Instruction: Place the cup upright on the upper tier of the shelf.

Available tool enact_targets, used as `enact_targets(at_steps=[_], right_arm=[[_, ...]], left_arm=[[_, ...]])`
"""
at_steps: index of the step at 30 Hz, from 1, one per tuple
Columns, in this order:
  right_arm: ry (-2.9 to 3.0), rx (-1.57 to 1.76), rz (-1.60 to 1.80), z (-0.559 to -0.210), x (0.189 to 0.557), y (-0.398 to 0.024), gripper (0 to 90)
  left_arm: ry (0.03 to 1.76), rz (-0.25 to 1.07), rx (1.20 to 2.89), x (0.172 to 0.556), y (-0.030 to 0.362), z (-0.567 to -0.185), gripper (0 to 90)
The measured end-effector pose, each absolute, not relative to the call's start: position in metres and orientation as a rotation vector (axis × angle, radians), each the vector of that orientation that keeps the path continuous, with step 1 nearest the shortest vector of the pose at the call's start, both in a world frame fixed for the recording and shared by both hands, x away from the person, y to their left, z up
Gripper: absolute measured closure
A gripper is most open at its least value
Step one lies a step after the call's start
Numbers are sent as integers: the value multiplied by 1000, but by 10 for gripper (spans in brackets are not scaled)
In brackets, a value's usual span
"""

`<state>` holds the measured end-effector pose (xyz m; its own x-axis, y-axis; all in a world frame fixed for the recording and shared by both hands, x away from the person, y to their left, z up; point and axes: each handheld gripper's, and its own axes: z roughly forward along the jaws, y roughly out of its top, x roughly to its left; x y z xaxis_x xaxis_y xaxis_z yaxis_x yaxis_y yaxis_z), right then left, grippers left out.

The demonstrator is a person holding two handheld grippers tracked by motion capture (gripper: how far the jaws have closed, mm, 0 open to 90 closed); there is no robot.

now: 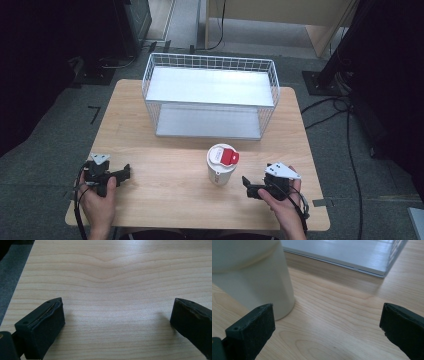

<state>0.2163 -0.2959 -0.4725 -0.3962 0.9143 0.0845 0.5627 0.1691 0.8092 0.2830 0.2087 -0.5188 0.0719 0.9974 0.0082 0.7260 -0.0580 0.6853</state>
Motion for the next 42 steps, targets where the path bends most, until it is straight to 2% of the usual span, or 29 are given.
enact_targets(at_steps=[42], right_arm=[[2003, 1317, 1400, -484, 226, -228, 1]], left_arm=[[1706, 685, 1840, 283, 209, -519, 0]])
